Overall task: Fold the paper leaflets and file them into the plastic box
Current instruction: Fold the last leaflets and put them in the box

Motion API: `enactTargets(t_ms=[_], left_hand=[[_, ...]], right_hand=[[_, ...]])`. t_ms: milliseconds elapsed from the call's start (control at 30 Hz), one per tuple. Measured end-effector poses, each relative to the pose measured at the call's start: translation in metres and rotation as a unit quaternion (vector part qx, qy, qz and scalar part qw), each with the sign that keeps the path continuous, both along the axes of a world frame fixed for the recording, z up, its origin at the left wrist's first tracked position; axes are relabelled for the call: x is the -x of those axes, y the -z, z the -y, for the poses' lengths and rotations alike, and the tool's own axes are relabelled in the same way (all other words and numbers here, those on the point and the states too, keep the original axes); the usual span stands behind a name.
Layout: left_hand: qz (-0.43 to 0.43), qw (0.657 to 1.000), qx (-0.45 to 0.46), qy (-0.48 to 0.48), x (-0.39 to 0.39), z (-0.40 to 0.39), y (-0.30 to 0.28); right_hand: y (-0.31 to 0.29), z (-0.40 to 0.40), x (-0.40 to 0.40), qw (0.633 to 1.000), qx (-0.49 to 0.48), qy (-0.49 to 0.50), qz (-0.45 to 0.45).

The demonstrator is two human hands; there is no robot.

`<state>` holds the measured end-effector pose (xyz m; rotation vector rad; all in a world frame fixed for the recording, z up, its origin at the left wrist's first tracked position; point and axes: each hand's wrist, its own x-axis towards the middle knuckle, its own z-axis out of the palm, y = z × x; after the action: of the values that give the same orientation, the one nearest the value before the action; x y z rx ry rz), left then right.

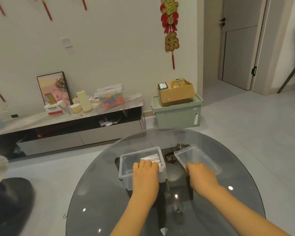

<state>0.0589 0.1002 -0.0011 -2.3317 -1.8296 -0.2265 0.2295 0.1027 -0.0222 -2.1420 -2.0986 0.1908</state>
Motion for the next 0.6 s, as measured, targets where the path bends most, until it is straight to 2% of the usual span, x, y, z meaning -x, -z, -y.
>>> enactTargets(t_ms=[133, 167, 233, 333, 400, 467, 533, 600], left_hand=[[0.056, 0.998, -0.018, -0.007, -0.002, 0.007, 0.006], [0.09, 0.996, -0.026, -0.006, 0.0, 0.009, 0.009], [0.145, 0.988, -0.046, 0.011, 0.002, 0.012, 0.009], [0.234, 0.97, -0.066, 0.027, 0.005, 0.017, -0.001], [0.295, 0.952, -0.075, 0.034, 0.002, 0.018, -0.008], [0.368, 0.928, -0.038, 0.04, -0.003, 0.021, -0.013], [0.427, 0.903, 0.007, 0.051, -0.007, 0.022, -0.017], [0.49, 0.868, 0.046, 0.065, -0.008, 0.023, -0.023]], right_hand=[[0.001, 0.003, -0.003, 0.999, -0.007, -0.009, -0.05], [-0.002, 0.004, -0.004, 0.997, -0.016, 0.001, -0.081], [-0.012, 0.005, -0.008, 0.978, -0.046, 0.045, -0.198], [-0.04, 0.011, -0.015, 0.919, -0.075, 0.098, -0.374], [-0.059, 0.017, -0.022, 0.875, -0.057, 0.083, -0.473], [-0.079, 0.029, -0.028, 0.81, -0.006, 0.042, -0.585], [-0.096, 0.037, -0.034, 0.759, 0.035, 0.006, -0.65], [-0.108, 0.04, -0.037, 0.725, 0.066, -0.014, -0.685]])
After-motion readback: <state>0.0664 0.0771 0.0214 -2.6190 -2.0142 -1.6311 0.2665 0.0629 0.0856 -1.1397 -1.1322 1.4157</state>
